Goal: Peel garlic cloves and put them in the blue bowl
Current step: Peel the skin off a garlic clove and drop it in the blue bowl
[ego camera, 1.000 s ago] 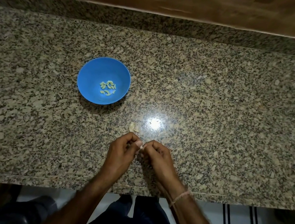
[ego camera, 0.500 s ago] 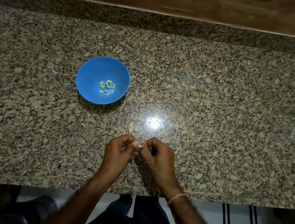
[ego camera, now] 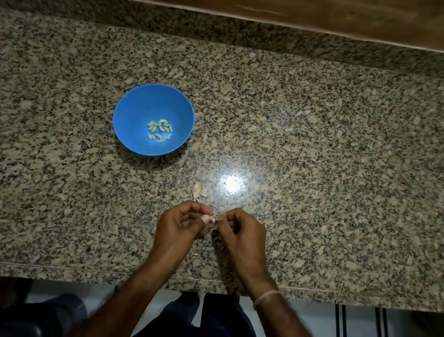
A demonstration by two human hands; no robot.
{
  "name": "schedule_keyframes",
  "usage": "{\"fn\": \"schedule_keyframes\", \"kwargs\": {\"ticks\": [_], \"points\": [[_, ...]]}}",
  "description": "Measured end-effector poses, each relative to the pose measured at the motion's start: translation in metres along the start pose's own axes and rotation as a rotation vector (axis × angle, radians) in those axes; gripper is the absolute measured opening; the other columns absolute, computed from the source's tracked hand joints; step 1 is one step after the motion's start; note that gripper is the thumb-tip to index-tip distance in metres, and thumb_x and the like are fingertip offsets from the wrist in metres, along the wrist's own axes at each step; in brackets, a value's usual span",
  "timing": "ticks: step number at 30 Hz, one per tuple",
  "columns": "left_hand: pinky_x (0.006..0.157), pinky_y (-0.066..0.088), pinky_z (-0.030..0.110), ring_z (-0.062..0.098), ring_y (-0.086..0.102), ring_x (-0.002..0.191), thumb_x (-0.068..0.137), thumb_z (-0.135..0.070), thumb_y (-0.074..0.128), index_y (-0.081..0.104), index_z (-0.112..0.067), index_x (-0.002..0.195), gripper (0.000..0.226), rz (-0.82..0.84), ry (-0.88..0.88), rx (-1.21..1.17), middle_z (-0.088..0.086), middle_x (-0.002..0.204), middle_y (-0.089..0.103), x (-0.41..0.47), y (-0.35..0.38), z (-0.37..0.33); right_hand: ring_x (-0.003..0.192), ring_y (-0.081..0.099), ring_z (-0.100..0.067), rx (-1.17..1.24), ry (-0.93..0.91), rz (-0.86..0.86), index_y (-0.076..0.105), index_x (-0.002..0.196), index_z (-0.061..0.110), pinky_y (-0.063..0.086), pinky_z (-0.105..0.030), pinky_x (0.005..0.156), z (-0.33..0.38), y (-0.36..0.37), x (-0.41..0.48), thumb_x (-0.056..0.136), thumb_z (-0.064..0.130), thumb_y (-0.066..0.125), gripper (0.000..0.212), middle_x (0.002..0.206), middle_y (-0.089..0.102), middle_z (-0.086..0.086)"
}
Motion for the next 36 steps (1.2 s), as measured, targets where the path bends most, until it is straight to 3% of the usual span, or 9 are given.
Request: {"fn": "schedule_keyframes", "kwargs": {"ticks": [5, 10, 18, 24, 28, 30, 32, 34, 36], "points": [[0.077, 0.063, 0.035, 0.018, 0.074, 0.083, 0.092, -0.005, 0.074, 0.072, -0.021, 0.095, 0.016, -0.071, 0.089, 0.145, 0.000, 0.083, 0.074, -0.004, 0.001, -0.002, 0.087, 0.071, -0.004, 0.014, -0.067, -0.010, 0.077, 0.101, 0.017, 0.059, -0.025, 0.078, -0.001, -0.003, -0.004, 0.097, 0.008, 0.067, 0.014, 0.091, 0.076, 0.012], [0.070, 0.059, 0.025, 0.007, 0.072, 0.077, 0.091, -0.007, 0.076, 0.066, -0.026, 0.097, 0.022, -0.111, 0.122, 0.244, -0.007, 0.079, 0.074, -0.006, 0.007, -0.004, 0.078, 0.071, -0.005, 0.219, 0.035, -0.003, 0.076, 0.090, 0.012, 0.055, -0.017, 0.071, 0.005, 0.000, -0.011, 0.089, 0.013, 0.081, 0.005, 0.083, 0.076, 0.004], [0.084, 0.061, 0.040, 0.021, 0.074, 0.089, 0.091, -0.009, 0.077, 0.062, -0.023, 0.106, 0.025, -0.095, -0.001, 0.040, 0.003, 0.086, 0.075, -0.004, 0.011, 0.008, 0.076, 0.070, -0.008, 0.123, 0.025, -0.071, 0.075, 0.086, 0.016, 0.058, -0.023, 0.069, 0.000, 0.003, -0.009, 0.090, 0.008, 0.077, 0.009, 0.079, 0.074, 0.008], [0.082, 0.052, 0.037, 0.023, 0.065, 0.085, 0.096, 0.005, 0.063, 0.057, -0.014, 0.108, 0.022, -0.065, -0.147, -0.164, 0.013, 0.091, 0.069, -0.003, 0.014, 0.015, 0.074, 0.068, -0.009, 0.111, -0.018, -0.068, 0.073, 0.084, 0.014, 0.049, -0.014, 0.066, 0.003, 0.005, -0.013, 0.093, 0.006, 0.073, 0.012, 0.078, 0.073, 0.005], [0.079, 0.050, 0.035, 0.023, 0.058, 0.085, 0.097, 0.008, 0.058, 0.053, -0.015, 0.105, 0.024, -0.060, -0.145, -0.176, 0.013, 0.091, 0.063, -0.005, 0.016, 0.017, 0.072, 0.066, -0.009, 0.119, -0.011, -0.078, 0.071, 0.081, 0.013, 0.048, -0.013, 0.064, 0.005, 0.003, -0.014, 0.094, 0.010, 0.073, 0.013, 0.075, 0.072, 0.004], [0.079, 0.052, 0.033, 0.020, 0.061, 0.085, 0.097, 0.006, 0.058, 0.051, -0.016, 0.103, 0.024, -0.064, -0.066, -0.081, 0.013, 0.093, 0.065, -0.006, 0.016, 0.013, 0.068, 0.063, -0.006, 0.130, 0.050, -0.071, 0.070, 0.078, 0.014, 0.050, -0.017, 0.064, 0.003, 0.003, -0.012, 0.094, 0.015, 0.075, 0.017, 0.073, 0.071, 0.002], [0.078, 0.053, 0.029, 0.015, 0.063, 0.085, 0.097, 0.005, 0.058, 0.051, -0.016, 0.101, 0.023, -0.074, 0.000, 0.009, 0.016, 0.096, 0.067, -0.005, 0.015, 0.010, 0.066, 0.063, -0.009, 0.173, 0.140, -0.027, 0.069, 0.075, 0.014, 0.055, -0.029, 0.068, -0.002, 0.005, -0.011, 0.095, 0.022, 0.073, 0.022, 0.071, 0.071, -0.002], [0.077, 0.053, 0.031, 0.017, 0.063, 0.084, 0.097, 0.005, 0.058, 0.052, -0.018, 0.098, 0.025, -0.092, -0.019, -0.004, 0.018, 0.095, 0.066, -0.003, 0.015, 0.010, 0.066, 0.065, -0.015, 0.256, 0.202, 0.013, 0.069, 0.074, 0.016, 0.059, -0.045, 0.071, -0.004, 0.006, -0.010, 0.096, 0.027, 0.072, 0.025, 0.071, 0.072, -0.006], [0.077, 0.053, 0.033, 0.019, 0.064, 0.084, 0.096, 0.004, 0.059, 0.055, -0.021, 0.096, 0.025, -0.105, -0.042, 0.001, 0.012, 0.093, 0.068, -0.002, 0.016, 0.011, 0.067, 0.067, -0.019, 0.282, 0.214, 0.002, 0.070, 0.076, 0.015, 0.060, -0.050, 0.073, -0.005, 0.006, -0.011, 0.097, 0.026, 0.072, 0.023, 0.072, 0.073, -0.007]]}}
Point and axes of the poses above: each hand's wrist, its own x-axis towards the middle knuckle, its own y-axis out of the palm, z = x × y, the point moved 2 cm from there along x, towards the middle knuckle
